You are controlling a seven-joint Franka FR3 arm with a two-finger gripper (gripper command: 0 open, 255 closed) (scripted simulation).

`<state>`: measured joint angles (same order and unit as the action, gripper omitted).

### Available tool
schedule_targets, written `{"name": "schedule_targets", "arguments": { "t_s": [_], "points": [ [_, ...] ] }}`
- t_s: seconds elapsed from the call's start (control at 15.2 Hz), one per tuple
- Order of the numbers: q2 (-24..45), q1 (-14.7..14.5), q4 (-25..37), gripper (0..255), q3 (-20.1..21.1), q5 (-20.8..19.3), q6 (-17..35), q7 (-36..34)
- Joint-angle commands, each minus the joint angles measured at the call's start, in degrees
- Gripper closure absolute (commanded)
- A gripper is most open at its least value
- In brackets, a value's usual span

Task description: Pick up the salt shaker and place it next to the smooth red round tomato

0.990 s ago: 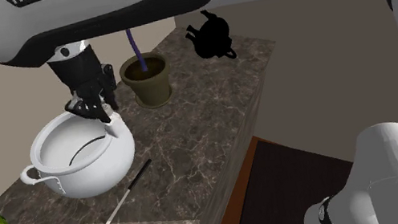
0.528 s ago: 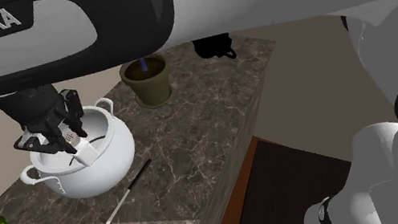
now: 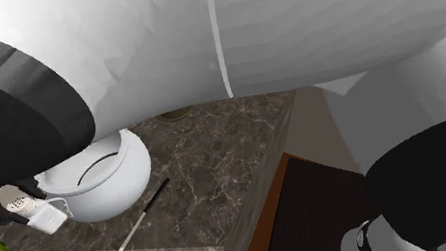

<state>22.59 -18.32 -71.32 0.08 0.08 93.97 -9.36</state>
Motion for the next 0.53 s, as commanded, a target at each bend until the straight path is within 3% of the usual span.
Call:
{"name": "schedule_targets", "arguments": {
  "t_s": [0.0, 0.07, 0.46],
  "points": [
    [4.7, -1.3, 7.0, 255, 0.5, -0.2, -2.3, -1.9],
    [5.6, -1.7, 8.5, 255, 0.6, -0.3, -2.8, -2.3],
    [4.4, -1.7, 1.8, 255, 0.6, -0.3, 2.6, -2.3]
  ]
}}
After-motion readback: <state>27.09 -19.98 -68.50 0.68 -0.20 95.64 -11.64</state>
